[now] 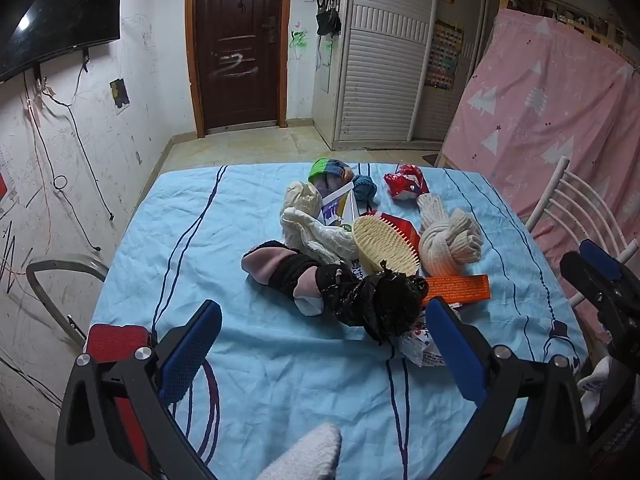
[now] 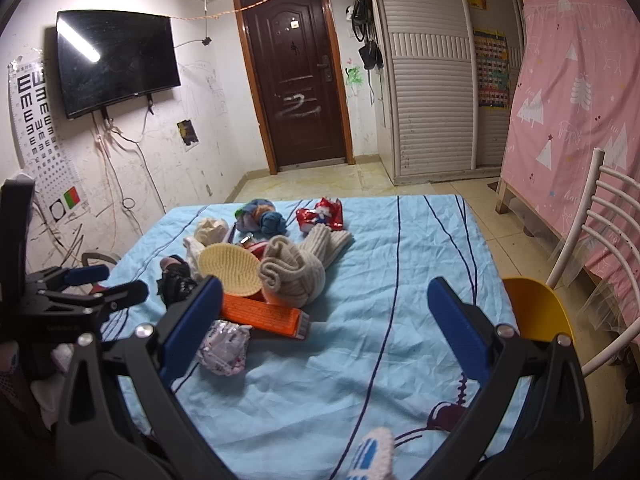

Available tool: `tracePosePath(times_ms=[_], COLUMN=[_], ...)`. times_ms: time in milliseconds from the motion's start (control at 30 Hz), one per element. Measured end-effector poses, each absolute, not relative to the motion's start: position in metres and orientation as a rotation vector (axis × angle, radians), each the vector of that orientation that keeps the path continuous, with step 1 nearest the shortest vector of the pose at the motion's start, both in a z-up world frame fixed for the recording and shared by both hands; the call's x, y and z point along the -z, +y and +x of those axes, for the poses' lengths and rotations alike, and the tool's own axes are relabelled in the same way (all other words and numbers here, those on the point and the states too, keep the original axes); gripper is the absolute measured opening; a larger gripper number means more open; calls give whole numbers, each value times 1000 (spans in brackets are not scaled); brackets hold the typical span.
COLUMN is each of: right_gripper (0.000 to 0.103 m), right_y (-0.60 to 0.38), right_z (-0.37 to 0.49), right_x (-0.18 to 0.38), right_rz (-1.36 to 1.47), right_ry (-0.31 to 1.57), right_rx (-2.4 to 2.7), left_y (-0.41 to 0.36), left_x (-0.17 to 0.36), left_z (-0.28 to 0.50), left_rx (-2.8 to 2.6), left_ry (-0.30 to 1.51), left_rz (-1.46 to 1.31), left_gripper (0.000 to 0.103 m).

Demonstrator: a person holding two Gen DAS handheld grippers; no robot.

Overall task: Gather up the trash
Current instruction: 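Move both tools toward the pile of clutter on the blue sheet, then grasp the pink-and-black glove with the left tool while the right grasps the cream knitted hat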

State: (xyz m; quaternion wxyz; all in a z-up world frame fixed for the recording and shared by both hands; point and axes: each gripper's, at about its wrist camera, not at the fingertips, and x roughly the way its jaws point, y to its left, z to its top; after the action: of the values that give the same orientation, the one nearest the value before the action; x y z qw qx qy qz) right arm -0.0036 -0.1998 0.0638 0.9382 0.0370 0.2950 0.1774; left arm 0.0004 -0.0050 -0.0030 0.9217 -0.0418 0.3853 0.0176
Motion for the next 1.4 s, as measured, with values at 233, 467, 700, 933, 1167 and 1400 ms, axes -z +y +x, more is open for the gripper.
tracePosePath(times_ms=[233, 467, 700, 933, 1167, 1400], right_gripper=[98, 98, 98, 98, 98, 91], right_y=[-200, -193, -180, -163, -148, -141], right_z=[-1, 16, 40, 66, 81, 89], right_x=[-61, -56, -48, -39, -29, -26], right_rz=[75, 65, 54, 62, 75, 64], right_ry=[608, 627, 665, 729, 792, 821], right_rx=[-363, -380, -407, -465, -523, -522], left_y=[-8, -6, 3, 14, 20, 42], left_x=[10, 20, 29, 41, 54, 53], left_z=[5, 22, 41, 64, 69, 65], left_rx=[-38, -43, -53, -36, 8, 22], left_ry=[803, 842, 875, 931, 965, 951], left_rz=[-83, -87, -113, -199, -263, -383], left_gripper=[93, 93, 93, 93, 93, 93])
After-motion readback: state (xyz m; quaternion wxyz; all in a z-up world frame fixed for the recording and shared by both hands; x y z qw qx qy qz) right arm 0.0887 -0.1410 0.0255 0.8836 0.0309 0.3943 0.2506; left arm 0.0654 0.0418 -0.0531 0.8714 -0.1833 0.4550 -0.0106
